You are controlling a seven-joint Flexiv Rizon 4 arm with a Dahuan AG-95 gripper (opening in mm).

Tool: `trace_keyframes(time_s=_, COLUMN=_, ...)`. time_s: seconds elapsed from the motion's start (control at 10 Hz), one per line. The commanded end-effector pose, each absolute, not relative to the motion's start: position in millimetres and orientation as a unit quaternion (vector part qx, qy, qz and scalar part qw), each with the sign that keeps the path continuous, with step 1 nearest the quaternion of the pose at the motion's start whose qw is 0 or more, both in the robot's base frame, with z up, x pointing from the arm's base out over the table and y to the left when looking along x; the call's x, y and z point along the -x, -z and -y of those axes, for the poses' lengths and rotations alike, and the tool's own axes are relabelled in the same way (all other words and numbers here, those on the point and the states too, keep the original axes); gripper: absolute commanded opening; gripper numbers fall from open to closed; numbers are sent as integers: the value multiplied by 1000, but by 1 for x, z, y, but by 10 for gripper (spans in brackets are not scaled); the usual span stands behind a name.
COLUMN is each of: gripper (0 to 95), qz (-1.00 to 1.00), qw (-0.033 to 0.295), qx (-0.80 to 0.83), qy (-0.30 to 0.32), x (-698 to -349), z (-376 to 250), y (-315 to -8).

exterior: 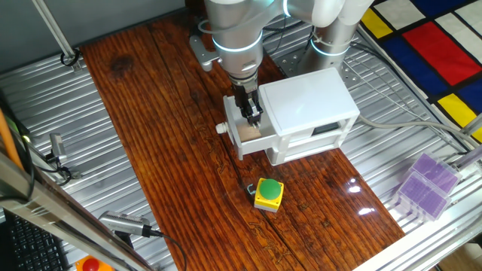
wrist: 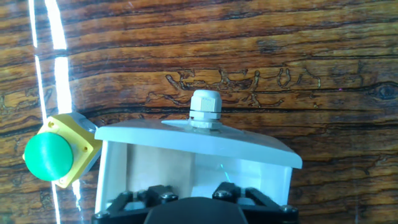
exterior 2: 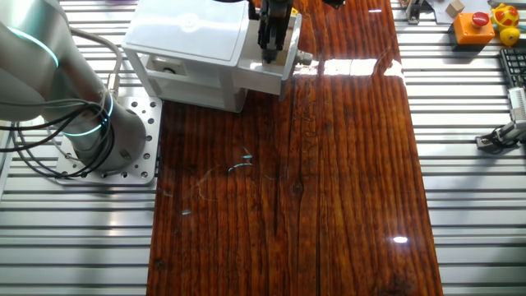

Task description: Take something out of a drawer

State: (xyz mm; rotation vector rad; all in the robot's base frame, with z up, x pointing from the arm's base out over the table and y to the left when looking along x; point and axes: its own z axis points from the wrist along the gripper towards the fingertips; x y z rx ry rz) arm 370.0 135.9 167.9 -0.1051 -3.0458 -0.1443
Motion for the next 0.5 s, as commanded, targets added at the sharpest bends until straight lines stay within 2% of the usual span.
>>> trace_keyframes(time_s=0.1, gripper=0, qz=997, qw=47, qx=33, qy=45, x=-369, z=-137, y=-168)
trace_keyframes(time_s=0.5, gripper=0, qz=997, qw=50, qx=31, qy=40, x=-368, z=-138, y=-171)
